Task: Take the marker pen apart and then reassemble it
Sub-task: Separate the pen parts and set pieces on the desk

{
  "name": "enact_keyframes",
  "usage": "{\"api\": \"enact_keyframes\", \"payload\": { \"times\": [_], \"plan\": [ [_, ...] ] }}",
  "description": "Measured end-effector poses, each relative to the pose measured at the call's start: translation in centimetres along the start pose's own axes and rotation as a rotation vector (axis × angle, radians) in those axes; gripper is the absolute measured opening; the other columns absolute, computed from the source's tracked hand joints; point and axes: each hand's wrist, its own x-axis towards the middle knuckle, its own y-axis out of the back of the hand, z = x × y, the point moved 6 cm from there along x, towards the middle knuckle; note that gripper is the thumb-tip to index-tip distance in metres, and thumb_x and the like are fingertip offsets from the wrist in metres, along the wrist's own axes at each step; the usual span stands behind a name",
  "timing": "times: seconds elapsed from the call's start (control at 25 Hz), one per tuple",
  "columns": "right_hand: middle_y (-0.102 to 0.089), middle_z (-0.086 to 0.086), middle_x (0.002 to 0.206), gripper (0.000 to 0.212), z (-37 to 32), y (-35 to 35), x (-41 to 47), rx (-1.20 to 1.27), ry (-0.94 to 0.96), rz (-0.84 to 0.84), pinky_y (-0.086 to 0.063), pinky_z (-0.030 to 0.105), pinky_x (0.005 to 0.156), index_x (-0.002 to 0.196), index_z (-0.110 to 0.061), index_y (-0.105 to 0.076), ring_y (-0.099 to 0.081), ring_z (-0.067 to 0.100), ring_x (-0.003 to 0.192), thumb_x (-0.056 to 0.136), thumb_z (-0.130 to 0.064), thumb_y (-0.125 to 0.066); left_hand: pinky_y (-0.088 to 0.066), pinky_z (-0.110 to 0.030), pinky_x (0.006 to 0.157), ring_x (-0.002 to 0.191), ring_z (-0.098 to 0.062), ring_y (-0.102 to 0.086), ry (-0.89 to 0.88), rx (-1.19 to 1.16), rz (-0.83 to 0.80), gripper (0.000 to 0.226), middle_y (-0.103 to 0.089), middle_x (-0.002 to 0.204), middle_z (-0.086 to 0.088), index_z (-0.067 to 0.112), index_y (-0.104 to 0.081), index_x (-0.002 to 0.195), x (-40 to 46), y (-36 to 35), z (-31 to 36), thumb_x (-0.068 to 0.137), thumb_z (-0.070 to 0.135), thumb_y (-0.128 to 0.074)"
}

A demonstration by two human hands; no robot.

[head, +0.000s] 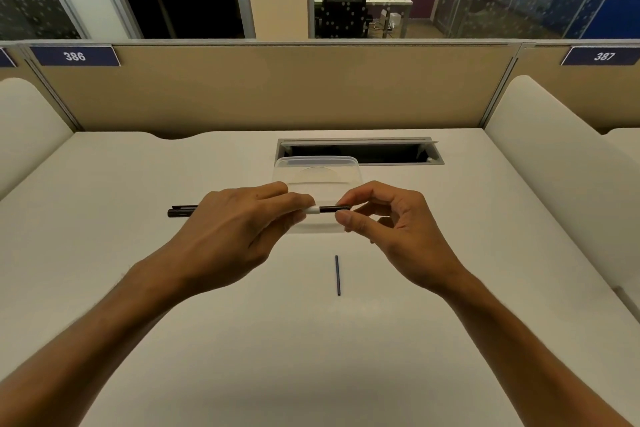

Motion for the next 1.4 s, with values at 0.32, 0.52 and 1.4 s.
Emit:
{"api": "enact_keyframes", "payload": {
  "times": [0.32,0.52,1.4],
  "plan": [
    [-0.069,-0.022,0.079,0.021,1.0,0.1,-0.5,-0.135,-0.005,0.028,-0.049,0.01,0.064,0.088,-0.031,-0.071,-0.065,0.001,0.083,0.081,-0.047,-0.06,-0.045,-0.034,0.047,0.061,-0.013,-0.05,0.004,0.004,-0.025,0.031,-0.063,0.085,0.008,0.024,-0.065,0.118,-0.5,-1.4,-1.0,0.096,0.032,-0.043],
    [-0.069,-0.018,0.085,0.01,1.5,-0.2,-0.5,-0.262,0.009,-0.04,-0.053,0.015,0.066,0.092,-0.024,-0.073,-0.064,-0.001,0.086,0.087,-0.031,-0.067,-0.038,-0.027,0.047,0.06,-0.008,-0.04,0.002,0.001,-0.032,0.029,-0.061,0.083,0.009,0.023,-0.066,0.114,-1.1,-2.2,-1.9,0.095,0.031,-0.045],
    [-0.074,0.001,0.082,0.028,18.6,-11.3,-2.4,-0.686,-0.377,0.098,-0.052,0.033,0.07,0.089,-0.013,-0.073,-0.066,0.02,0.074,0.093,-0.036,-0.058,-0.044,-0.03,0.057,0.07,-0.012,-0.053,0.262,-0.152,0.018,0.023,-0.063,0.084,0.011,0.028,-0.066,0.114,-4.5,-7.2,-6.9,0.098,0.03,-0.049]
  ]
}}
